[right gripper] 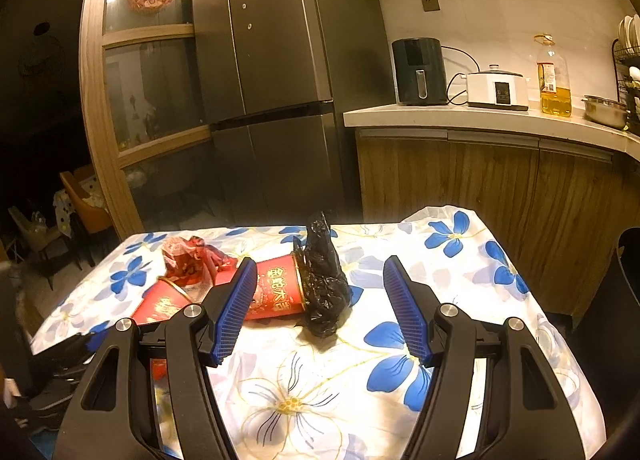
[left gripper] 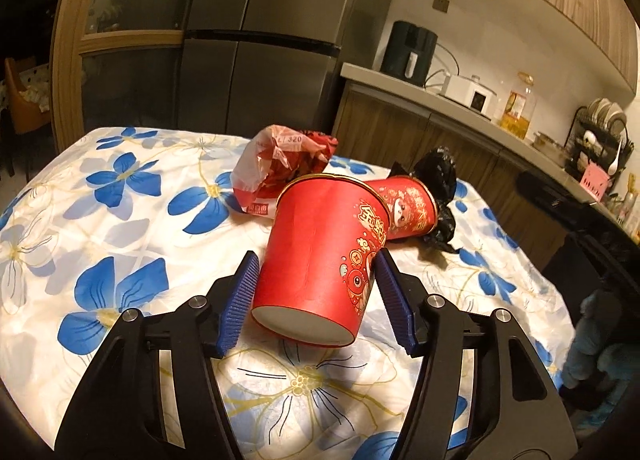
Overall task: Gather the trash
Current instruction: 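Close the left tool on a red paper cup while the right tool reaches the black bag, then close the right tool on the black plastic bag while the left tool holds the cup, then lift and carry the red cup and black bag over the black bin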
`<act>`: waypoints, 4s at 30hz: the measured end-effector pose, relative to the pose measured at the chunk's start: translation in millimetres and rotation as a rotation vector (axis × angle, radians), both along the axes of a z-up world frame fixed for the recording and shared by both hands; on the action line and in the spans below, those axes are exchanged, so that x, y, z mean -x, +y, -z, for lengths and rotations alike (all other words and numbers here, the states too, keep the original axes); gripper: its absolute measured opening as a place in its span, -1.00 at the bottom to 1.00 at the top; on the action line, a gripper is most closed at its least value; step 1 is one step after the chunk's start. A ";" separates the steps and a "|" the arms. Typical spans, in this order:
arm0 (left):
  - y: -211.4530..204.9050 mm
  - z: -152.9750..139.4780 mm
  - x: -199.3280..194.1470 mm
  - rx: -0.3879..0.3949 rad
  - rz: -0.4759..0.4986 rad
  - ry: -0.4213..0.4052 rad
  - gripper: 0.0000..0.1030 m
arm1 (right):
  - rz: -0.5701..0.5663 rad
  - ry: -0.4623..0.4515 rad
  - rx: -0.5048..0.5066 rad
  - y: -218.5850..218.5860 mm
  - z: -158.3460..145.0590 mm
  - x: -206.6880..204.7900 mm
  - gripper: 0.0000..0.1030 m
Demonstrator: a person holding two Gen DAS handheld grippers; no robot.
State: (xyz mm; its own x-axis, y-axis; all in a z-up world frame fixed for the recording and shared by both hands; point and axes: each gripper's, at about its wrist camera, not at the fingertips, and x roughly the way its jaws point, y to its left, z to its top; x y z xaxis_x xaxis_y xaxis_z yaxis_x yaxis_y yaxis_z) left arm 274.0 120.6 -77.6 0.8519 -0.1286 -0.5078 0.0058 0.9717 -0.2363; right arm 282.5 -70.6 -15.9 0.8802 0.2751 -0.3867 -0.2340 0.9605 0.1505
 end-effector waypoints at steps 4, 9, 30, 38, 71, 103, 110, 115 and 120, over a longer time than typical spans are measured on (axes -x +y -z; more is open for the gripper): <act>3.2 -0.3 3.2 0.021 -0.003 -0.013 0.14 | 0.013 -0.005 0.018 2.5 3.1 -13.9 0.20; 4.1 -1.7 7.5 0.033 -0.010 -0.031 0.14 | 0.017 -0.020 0.038 7.8 6.1 -35.7 0.19; 9.1 1.8 6.9 0.071 -0.006 -0.026 0.14 | -0.072 0.092 0.036 19.8 37.3 -87.8 -0.54; 9.1 2.1 6.4 0.063 -0.001 -0.031 0.14 | -0.050 0.077 0.010 11.7 32.0 -80.4 -0.96; -84.6 -49.7 60.8 -0.010 0.101 -0.130 0.14 | 0.086 -0.085 -0.082 -118.2 -37.7 65.9 -0.97; -300.3 -97.6 44.4 -0.051 0.411 -0.231 0.14 | 0.411 -0.183 -0.099 -278.2 -57.5 127.9 -0.97; -350.9 -98.7 32.5 -0.012 0.485 -0.249 0.14 | 0.488 -0.181 -0.096 -305.1 -53.1 128.9 -0.97; -379.2 -94.3 24.1 -0.012 0.520 -0.244 0.14 | 0.515 -0.173 -0.094 -318.3 -48.4 124.8 -0.97; -396.6 -88.0 15.4 -0.019 0.541 -0.237 0.14 | 0.529 -0.158 -0.097 -329.1 -42.1 119.0 -0.97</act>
